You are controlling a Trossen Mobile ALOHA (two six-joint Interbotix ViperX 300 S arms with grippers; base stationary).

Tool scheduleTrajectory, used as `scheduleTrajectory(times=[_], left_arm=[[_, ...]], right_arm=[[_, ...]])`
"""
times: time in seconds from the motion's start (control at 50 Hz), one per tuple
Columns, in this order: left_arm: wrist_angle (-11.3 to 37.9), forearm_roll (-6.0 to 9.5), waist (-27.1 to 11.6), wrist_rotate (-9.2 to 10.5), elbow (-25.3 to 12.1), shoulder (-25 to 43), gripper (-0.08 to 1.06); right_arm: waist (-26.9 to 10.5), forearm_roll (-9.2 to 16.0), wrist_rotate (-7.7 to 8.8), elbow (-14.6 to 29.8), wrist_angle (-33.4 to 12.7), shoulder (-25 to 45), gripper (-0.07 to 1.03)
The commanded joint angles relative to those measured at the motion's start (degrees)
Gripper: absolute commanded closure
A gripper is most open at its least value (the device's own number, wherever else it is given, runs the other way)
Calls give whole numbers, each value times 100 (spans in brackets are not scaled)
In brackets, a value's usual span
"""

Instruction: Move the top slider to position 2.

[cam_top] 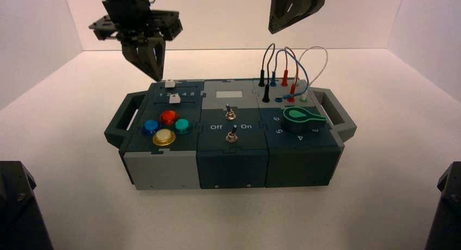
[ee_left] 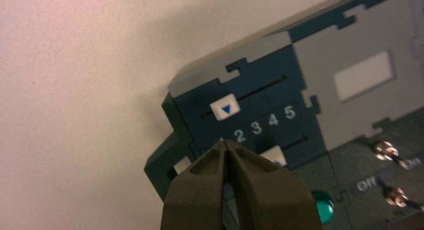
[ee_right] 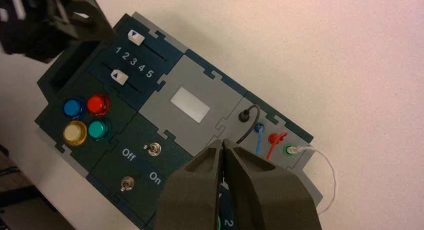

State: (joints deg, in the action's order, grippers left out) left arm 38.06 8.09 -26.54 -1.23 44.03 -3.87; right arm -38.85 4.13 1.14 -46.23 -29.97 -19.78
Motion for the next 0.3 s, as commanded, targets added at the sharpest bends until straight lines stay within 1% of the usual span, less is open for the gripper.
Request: scheduleTrajectory(times=[0.02, 0.24, 0.3], left_arm=[[88, 0, -53, 18, -18, -299, 101], [88, 9, -53, 26, 141, -501, 101], [88, -18, -53, 18, 141, -492, 101]], right_arm=[[35, 0, 9, 70, 26, -79, 98], [62, 0, 0, 26, 26, -44, 98], [62, -9, 0, 26, 35, -35, 98]])
